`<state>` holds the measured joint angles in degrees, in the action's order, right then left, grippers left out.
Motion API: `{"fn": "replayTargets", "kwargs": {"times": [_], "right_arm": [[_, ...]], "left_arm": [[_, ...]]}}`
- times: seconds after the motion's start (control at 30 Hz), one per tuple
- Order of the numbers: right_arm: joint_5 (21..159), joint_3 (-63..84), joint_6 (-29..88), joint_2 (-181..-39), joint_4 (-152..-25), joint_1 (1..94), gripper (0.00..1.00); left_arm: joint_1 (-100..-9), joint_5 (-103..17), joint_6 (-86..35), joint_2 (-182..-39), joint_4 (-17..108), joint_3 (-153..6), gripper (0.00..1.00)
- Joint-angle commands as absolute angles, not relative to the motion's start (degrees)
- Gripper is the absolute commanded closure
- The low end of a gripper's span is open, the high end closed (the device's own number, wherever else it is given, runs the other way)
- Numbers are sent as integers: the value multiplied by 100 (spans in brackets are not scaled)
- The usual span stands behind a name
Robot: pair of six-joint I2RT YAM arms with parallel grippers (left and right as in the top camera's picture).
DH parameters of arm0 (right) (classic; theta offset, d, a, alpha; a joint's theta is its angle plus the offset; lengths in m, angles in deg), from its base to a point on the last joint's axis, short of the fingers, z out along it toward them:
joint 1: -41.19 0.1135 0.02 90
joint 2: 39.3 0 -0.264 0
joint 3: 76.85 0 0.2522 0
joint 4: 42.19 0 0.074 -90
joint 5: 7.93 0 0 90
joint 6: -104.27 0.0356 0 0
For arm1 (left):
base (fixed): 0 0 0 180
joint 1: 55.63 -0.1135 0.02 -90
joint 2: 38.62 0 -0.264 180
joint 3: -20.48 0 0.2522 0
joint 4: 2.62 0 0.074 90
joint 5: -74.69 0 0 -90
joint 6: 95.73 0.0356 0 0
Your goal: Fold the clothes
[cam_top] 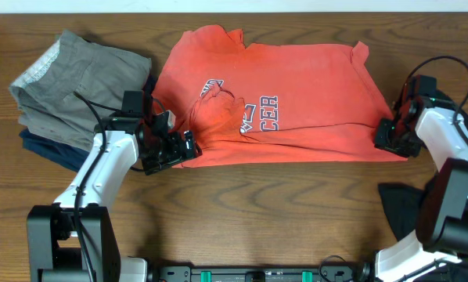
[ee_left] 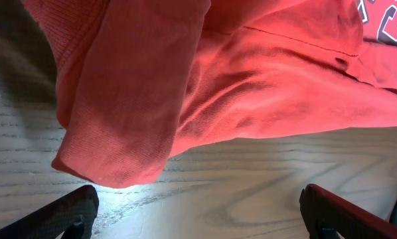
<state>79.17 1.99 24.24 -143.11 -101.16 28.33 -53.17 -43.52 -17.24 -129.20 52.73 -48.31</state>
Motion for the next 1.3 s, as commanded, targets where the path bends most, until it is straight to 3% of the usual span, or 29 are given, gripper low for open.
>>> {"fn": "replayTargets", "kwargs": {"times": [0.0, 0.1, 0.43, 0.47, 0.53, 1.0, 1.27], "right_arm": [[7930, 155, 2379, -14545, -10024, 2879, 72], [7930, 171, 2453, -14534, -9871, 2890, 98], [7589, 1148, 2901, -14165, -9017, 2824, 99], [7618, 1218, 2901, -14165, -8761, 2826, 80], [7688, 1268, 2903, -14161, -8612, 2837, 61], [7594, 1237, 2774, -14163, -10424, 2811, 62], [7240, 772, 2774, -14163, -10278, 2796, 59]], "left_arm": [[-5326, -4284, -1582, -12916, 5283, -4875, 2], [-5326, -4284, -1582, -12916, 5286, -4875, 2], [-5326, -4287, -1582, -12916, 5288, -4875, 2], [-5326, -4287, -1582, -12916, 5290, -4875, 2], [-5326, -4287, -1584, -12916, 5299, -4875, 2], [-5396, -4269, -1582, -12855, 5321, -4877, 2], [-5444, -4267, -1582, -12754, 5371, -4877, 2]]}}
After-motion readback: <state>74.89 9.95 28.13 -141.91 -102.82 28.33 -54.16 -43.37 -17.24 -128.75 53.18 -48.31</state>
